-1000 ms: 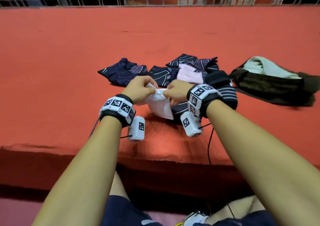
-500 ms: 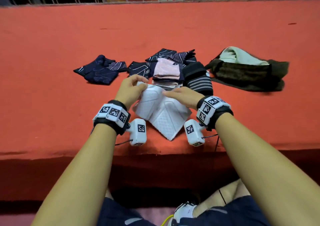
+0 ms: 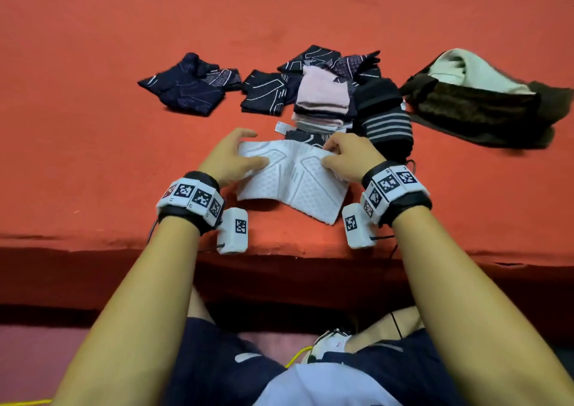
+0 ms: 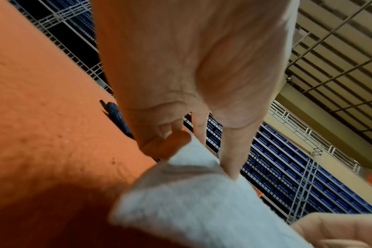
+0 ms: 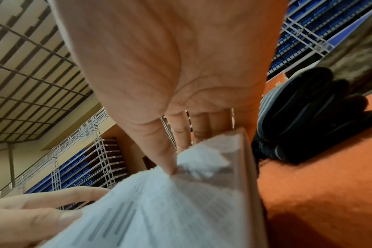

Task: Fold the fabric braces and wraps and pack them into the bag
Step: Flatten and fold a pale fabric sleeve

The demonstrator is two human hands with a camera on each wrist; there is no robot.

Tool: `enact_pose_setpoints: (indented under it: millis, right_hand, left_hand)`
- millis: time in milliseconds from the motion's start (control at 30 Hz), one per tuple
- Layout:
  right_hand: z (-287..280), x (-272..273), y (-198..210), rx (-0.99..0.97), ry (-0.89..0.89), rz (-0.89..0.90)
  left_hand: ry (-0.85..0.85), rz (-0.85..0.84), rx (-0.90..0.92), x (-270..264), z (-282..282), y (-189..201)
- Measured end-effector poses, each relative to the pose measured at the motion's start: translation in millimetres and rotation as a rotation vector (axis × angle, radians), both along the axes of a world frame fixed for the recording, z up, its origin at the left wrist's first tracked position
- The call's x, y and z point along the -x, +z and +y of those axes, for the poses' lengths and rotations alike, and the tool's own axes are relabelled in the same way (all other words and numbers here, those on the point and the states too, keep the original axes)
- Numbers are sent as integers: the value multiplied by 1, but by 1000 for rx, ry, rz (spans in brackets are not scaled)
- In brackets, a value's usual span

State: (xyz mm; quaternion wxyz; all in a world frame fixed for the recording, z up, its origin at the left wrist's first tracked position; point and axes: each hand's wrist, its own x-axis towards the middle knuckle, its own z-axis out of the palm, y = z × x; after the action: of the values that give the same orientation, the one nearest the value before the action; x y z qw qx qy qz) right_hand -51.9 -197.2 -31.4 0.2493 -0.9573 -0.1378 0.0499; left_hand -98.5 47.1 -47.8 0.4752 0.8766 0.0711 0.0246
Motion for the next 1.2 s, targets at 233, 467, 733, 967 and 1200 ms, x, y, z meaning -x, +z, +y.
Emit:
enact_pose_setpoints:
  millis: [233,467,733,967,1200]
  right_hand:
    - [7,-10,8,149,74,73]
    - [-16,-15,19,38,48,14]
    - [-28,-8,-3,75,-27,100]
    - [-15,-4,-5,13,-3,57]
    - [-13,13,-11,64,-27,121]
  left_hand:
    - [16,23,-68,-9,12,12]
    - [-65,97,-282,-8,13,22]
    - [-170,277,-464,-8,-3,0]
    - [-162,149,-509,-15,-23,7]
    - [-329,142,-527,-8,-38,-2]
